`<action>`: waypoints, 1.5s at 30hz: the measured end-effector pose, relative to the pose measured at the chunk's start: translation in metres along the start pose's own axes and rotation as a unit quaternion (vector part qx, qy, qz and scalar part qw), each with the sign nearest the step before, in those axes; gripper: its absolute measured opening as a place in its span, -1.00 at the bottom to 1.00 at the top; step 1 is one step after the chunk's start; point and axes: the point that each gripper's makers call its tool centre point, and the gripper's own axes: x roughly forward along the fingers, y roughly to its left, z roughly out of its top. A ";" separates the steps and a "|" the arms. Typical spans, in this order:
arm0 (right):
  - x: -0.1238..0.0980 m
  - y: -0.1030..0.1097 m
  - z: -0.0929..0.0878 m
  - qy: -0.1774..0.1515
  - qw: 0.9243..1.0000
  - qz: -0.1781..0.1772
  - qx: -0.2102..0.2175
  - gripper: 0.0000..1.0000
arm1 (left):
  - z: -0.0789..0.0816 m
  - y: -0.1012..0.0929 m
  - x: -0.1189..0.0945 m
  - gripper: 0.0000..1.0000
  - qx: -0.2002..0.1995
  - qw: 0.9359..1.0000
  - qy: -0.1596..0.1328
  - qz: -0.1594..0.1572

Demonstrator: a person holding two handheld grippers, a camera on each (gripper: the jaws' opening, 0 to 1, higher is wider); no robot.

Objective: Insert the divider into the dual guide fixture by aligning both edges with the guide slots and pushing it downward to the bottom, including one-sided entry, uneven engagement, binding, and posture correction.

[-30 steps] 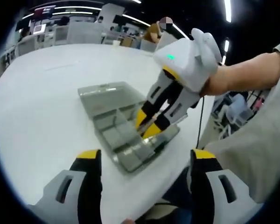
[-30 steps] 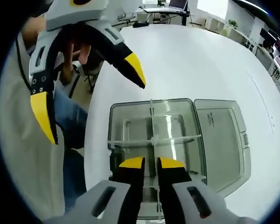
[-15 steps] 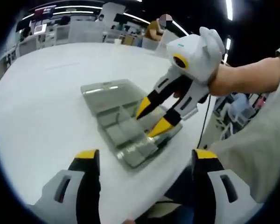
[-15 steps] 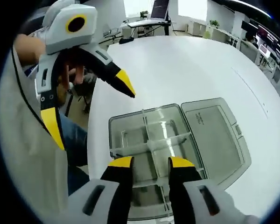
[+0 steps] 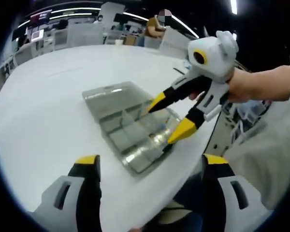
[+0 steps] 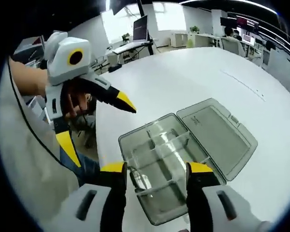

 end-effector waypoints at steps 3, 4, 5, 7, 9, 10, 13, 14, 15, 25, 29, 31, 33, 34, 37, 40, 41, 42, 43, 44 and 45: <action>-0.004 0.000 -0.003 -0.013 1.000 -0.010 0.026 0.07 | -0.001 0.002 0.000 0.70 0.005 1.000 0.003 0.005; -0.005 0.001 -0.005 -0.017 0.999 -0.014 0.032 0.09 | -0.001 0.003 0.000 0.70 0.005 1.000 0.003 0.008; -0.006 0.002 -0.007 -0.018 0.999 -0.014 0.033 0.09 | -0.001 0.003 0.000 0.70 0.004 1.000 0.003 0.009; -0.008 0.003 -0.010 -0.020 0.999 -0.018 0.043 0.14 | -0.003 0.004 0.000 0.70 0.005 1.000 0.004 0.011; -0.011 0.004 -0.012 -0.023 0.998 -0.025 0.049 0.20 | -0.004 0.006 0.000 0.70 0.006 1.000 0.005 0.016; -0.013 0.005 -0.012 -0.028 0.998 -0.029 0.055 0.24 | -0.004 0.006 -0.001 0.70 0.005 1.000 0.004 0.018; -0.017 0.007 -0.012 -0.034 0.997 -0.037 0.061 0.31 | -0.004 0.009 -0.001 0.70 -0.002 1.000 0.001 0.025; -0.019 0.009 -0.012 -0.037 0.996 -0.041 0.063 0.33 | -0.004 0.010 -0.002 0.70 -0.003 1.000 0.000 0.028; -0.020 0.010 -0.012 -0.040 0.996 -0.042 0.065 0.35 | -0.004 0.011 -0.002 0.70 -0.004 1.000 -0.001 0.029; -0.028 0.013 -0.015 -0.062 0.991 -0.075 0.089 0.58 | -0.006 0.017 -0.003 0.71 -0.019 0.998 -0.014 0.055; -0.030 0.013 -0.018 -0.068 0.989 -0.085 0.102 0.67 | -0.006 0.018 -0.004 0.72 -0.022 0.998 -0.017 0.062; -0.031 0.013 -0.021 -0.070 0.987 -0.090 0.109 0.70 | -0.007 0.018 -0.004 0.73 -0.025 0.997 -0.019 0.065; -0.032 0.016 -0.019 -0.087 0.983 -0.084 0.135 0.71 | -0.009 0.019 -0.003 0.74 -0.026 0.997 -0.018 0.069; -0.033 0.014 -0.021 -0.085 0.983 -0.092 0.131 0.73 | -0.010 0.019 -0.003 0.75 -0.027 0.997 -0.019 0.071; -0.035 0.014 -0.022 -0.092 0.982 -0.100 0.133 0.75 | -0.011 0.018 -0.004 0.74 -0.036 0.996 -0.021 0.073; -0.038 0.013 -0.019 -0.113 0.977 -0.102 0.146 0.79 | -0.012 0.021 -0.006 0.73 -0.042 0.995 -0.024 0.081; -0.039 0.011 -0.020 -0.113 0.977 -0.107 0.147 0.81 | -0.012 0.023 -0.007 0.73 -0.045 0.995 -0.027 0.085; -0.040 0.010 -0.020 -0.113 0.976 -0.112 0.147 0.81 | -0.011 0.024 -0.007 0.73 -0.048 0.995 -0.029 0.086; -0.041 0.009 -0.021 -0.114 0.976 -0.115 0.147 0.81 | -0.012 0.024 -0.008 0.73 -0.049 0.995 -0.030 0.087; -0.042 0.009 -0.021 -0.115 0.975 -0.118 0.151 0.81 | -0.012 0.025 -0.008 0.73 -0.050 0.994 -0.030 0.089; -0.042 0.007 -0.023 -0.115 0.973 -0.125 0.155 0.83 | -0.013 0.025 -0.009 0.73 -0.052 0.994 -0.031 0.092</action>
